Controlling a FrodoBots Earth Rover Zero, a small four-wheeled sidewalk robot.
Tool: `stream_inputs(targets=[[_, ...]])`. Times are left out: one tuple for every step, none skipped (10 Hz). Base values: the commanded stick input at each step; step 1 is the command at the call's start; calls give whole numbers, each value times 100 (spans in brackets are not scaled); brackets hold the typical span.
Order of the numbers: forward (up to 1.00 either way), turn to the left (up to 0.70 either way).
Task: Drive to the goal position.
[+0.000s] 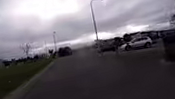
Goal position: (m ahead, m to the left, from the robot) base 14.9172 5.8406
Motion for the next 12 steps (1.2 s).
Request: stream_inputs(targets=[[85,0],[85,0],[85,2],[85,17],[85,32],[85,21],[85,5],[85,4],[85,10],[85,27],[85,13],[85,0]])
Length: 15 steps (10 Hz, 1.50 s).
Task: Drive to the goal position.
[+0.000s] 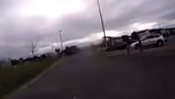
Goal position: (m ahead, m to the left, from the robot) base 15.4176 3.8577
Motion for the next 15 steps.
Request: stream_inputs(targets=[[85,0],[85,0],[85,25],[85,31],[85,0],[85,0],[85,4],[85,15],[85,18],[85,9],[85,0],[85,0],[85,0],[85,0],[85,0]])
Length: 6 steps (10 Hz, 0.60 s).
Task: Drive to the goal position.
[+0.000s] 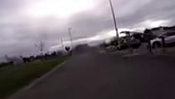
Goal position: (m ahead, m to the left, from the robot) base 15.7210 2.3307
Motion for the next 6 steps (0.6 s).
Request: stream_inputs(targets=[[85,0],[85,0],[85,0],[85,0],[21,0],[11,0]])
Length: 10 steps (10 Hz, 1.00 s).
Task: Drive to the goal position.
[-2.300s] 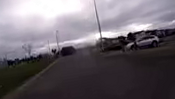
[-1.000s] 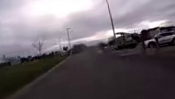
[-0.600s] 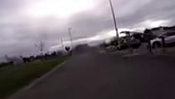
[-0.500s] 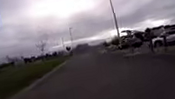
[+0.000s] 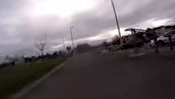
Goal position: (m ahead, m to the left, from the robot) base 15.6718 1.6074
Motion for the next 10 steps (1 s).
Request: stream_inputs(targets=[[2,0],[0,0],[0,0],[0,0],[0,0],[0,0],[0,0],[0,0],[0,0],[0,0]])
